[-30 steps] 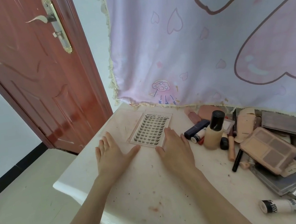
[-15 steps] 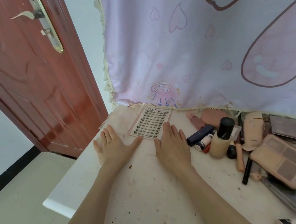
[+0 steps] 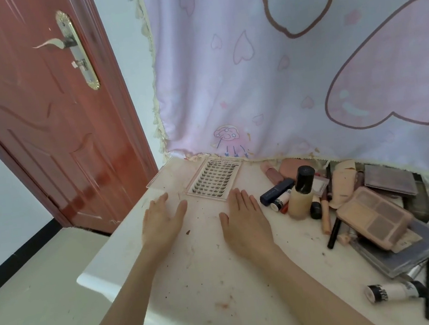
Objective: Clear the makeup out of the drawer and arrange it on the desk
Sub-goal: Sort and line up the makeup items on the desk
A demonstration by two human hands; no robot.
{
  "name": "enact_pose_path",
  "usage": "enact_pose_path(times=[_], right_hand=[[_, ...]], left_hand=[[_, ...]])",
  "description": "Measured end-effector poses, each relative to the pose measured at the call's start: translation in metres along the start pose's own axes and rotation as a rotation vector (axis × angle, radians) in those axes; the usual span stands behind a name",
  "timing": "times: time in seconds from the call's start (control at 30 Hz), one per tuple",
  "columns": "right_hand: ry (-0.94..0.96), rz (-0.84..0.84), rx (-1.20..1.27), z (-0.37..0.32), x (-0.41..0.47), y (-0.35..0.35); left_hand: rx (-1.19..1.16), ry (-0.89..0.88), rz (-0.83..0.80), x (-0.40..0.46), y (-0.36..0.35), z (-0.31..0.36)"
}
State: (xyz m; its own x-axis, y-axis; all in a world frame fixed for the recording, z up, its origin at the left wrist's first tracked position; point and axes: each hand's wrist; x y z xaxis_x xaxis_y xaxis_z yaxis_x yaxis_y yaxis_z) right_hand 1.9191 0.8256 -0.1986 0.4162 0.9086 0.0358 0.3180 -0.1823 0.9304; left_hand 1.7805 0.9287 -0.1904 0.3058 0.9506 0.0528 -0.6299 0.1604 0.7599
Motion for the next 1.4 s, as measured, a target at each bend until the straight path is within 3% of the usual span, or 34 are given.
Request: enact_pose_path(times=[0.1, 0.2, 0.27, 0.43, 0.57, 0.77, 0.9, 1.13, 1.27, 1.4], right_hand=[[0.067, -0.016, -0.047, 0.005, -0.019, 0.003], [0.148, -0.048, -0.046, 0.017, -0.045, 0.010], [0.171, -0.012, 0.094, 0.029, -0.063, 0.016], [-0.126, 0.365, 0.703, 0.054, -0.090, 0.033], [-0.282, 0.515, 0.790, 0.064, -0.085, 0.035], [-0.285, 0.449, 0.720, 0.070, -0.078, 0.037], [-0.266, 0.450, 0.840, 0.071, -0.076, 0.035], [-0.232, 0.455, 0.827, 0.065, -0.075, 0.039], [-0.139, 0.435, 0.917, 0.060, -0.081, 0.046], [-0.105, 0.260, 1.189, 0.056, -0.086, 0.054]], left_hand=[[-0.252, -0.078, 0.005, -0.017, 0.001, 0.007], [-0.158, -0.278, 0.026, -0.034, -0.005, 0.019], [-0.168, -0.391, 0.012, -0.044, -0.010, 0.034], [-0.343, -0.508, -0.128, -0.055, -0.023, 0.094], [-0.321, -0.601, -0.265, -0.053, -0.036, 0.147], [-0.310, -0.577, -0.377, -0.048, -0.053, 0.176], [-0.330, -0.566, -0.381, -0.053, -0.053, 0.170], [-0.496, -0.531, -0.393, -0.059, -0.042, 0.157], [-0.661, -0.482, -0.545, -0.057, -0.027, 0.152], [-0.782, -0.475, -0.700, -0.053, -0.012, 0.147]])
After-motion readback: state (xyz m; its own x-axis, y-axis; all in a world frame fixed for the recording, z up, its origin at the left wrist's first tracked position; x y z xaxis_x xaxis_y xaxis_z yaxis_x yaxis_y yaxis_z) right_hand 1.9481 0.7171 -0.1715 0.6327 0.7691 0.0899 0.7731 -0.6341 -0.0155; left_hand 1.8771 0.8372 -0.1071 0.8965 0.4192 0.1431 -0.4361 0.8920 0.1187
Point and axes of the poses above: each hand's wrist, its own x-axis towards the middle knuckle, its own y-axis out of the back of the hand, z = x × y, and after that the axes turned 1 degree about -y, right-handed
